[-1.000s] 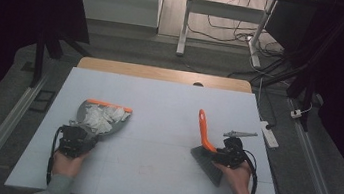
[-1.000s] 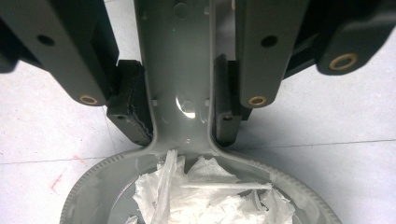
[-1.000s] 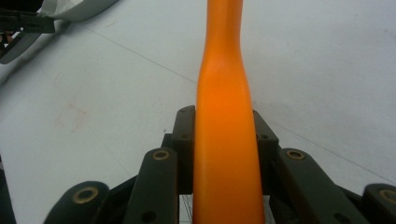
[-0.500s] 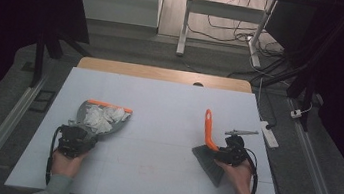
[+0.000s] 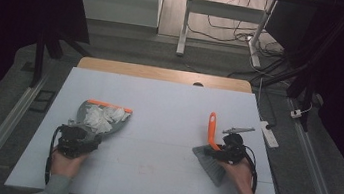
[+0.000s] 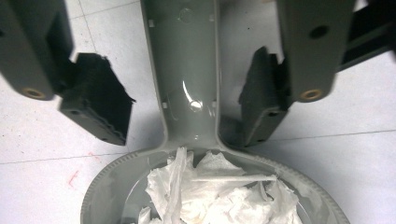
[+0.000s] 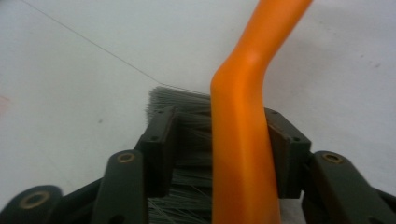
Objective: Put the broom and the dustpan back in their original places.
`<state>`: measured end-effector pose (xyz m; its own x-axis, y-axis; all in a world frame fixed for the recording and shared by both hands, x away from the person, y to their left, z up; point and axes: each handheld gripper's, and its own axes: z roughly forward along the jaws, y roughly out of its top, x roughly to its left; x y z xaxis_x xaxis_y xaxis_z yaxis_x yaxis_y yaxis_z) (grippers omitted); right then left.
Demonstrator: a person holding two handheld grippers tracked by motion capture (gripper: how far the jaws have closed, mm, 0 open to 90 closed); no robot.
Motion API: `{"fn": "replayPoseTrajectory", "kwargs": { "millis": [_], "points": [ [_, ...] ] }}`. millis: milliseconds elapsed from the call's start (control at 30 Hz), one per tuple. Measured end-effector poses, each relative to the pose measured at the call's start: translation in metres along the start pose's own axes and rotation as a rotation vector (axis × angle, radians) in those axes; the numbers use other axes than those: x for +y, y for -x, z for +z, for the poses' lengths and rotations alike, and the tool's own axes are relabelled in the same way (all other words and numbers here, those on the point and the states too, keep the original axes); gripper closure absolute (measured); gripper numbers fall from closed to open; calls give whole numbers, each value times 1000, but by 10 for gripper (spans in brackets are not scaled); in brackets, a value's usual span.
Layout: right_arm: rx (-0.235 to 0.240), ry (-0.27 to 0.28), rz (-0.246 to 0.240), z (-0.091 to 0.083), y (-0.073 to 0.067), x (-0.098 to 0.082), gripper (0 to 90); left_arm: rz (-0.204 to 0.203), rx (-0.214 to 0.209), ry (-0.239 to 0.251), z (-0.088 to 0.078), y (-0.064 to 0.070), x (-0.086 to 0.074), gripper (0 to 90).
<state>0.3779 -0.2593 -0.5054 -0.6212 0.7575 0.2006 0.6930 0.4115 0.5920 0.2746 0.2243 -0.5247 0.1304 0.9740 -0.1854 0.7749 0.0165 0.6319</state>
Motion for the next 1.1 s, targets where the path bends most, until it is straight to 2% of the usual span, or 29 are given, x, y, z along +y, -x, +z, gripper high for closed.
{"fn": "replayPoseTrajectory", "kwargs": {
  "millis": [67,167,267,400,700,933,1100],
  "points": [
    [-33,-10,-17,1,0,1,448,6,9,6,-1,1,0,296],
    [-44,-21,-24,3,1,1,427,11,11,12,-3,1,0,279],
    [-102,-12,-52,1,-2,3,411,16,11,18,-4,2,0,273],
    [-118,-7,-52,0,-1,3,394,27,4,25,-7,2,0,268],
    [-124,72,-89,-12,-2,2,403,71,-23,53,-16,1,0,269],
    [-79,127,-136,-21,-5,0,417,118,-56,71,-23,-1,0,279],
    [-58,133,-163,-23,-8,-1,423,151,-86,85,-30,-4,0,286]
  ]
}}
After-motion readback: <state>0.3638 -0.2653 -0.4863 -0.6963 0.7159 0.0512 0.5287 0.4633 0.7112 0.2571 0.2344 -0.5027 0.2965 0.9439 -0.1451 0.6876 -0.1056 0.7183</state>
